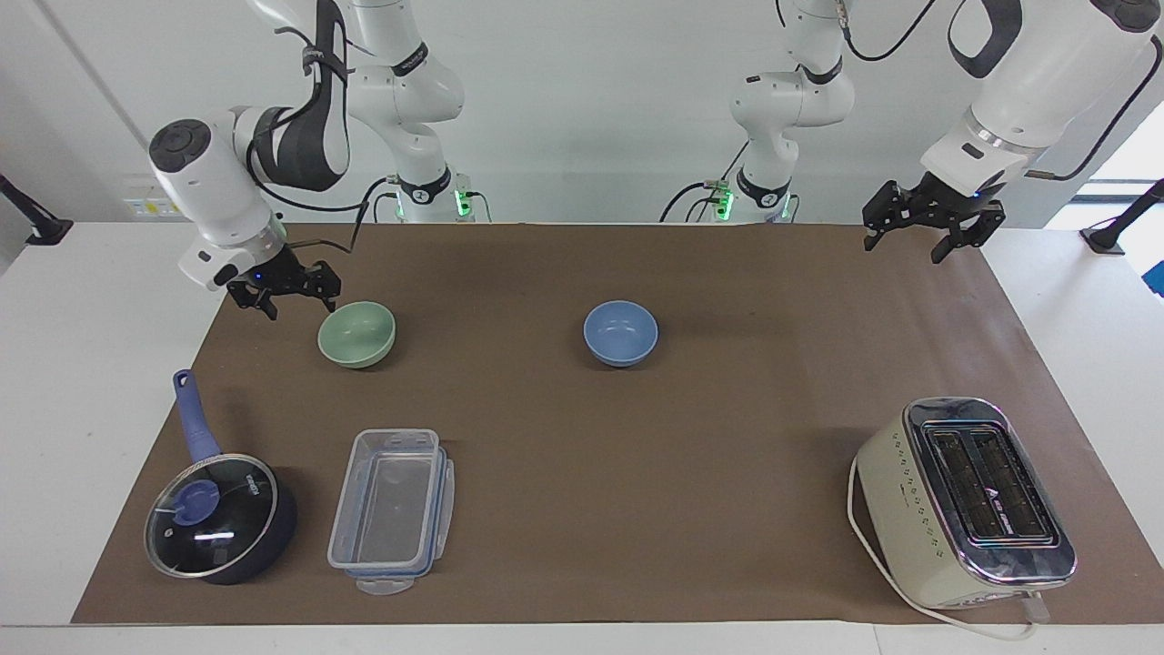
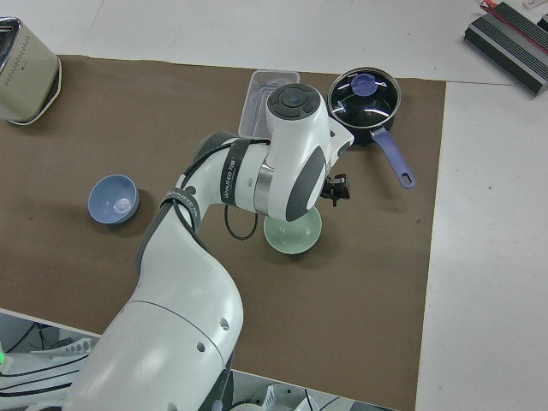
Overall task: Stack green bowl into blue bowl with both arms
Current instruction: 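Reach the right gripper to the green bowl rim and grasp it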
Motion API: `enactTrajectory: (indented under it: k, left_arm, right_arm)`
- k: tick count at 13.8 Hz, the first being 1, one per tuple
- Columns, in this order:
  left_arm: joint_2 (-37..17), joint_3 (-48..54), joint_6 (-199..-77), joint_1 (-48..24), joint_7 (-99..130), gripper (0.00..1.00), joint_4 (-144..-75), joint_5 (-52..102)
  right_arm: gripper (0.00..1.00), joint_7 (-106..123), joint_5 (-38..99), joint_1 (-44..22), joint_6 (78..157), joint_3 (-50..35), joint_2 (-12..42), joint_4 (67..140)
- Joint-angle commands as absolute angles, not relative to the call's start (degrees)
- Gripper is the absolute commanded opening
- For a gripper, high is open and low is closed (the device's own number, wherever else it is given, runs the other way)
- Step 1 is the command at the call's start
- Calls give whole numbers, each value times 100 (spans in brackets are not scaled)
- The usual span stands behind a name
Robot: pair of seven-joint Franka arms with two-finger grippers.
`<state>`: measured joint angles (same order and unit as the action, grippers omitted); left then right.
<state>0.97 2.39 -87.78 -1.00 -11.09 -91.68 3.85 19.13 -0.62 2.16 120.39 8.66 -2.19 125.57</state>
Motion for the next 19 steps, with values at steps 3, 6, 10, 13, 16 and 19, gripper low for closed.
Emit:
enactTrajectory:
  k: [3,6,10,13,16,19]
  left_arm:
    - [132,290,-8613,-35,-1195,100,-9105,290]
    - [132,290,-8613,-35,-1195,100,-9105,290]
    - [132,290,-8613,-35,-1195,100,-9105,290]
    - [132,290,-8613,-35,-1195,100,-9105,290]
    - [123,290,-8622,-35,-1169,100,-9097,290]
    - [114,290,-8622,-53,-1134,100,-9079,290]
  right_arm:
    - [100,2197,-53,439,12761,817,-1,13165]
    - [90,2241,-53,492,12797,817,61,13245]
    - [7,2171,-44,483,12911,817,167,13254]
    - [0,2049,-44,492,12990,817,264,13228]
    - [0,2100,-35,492,12850,809,229,13027]
    - [0,2486,402,492,11703,809,88,12255]
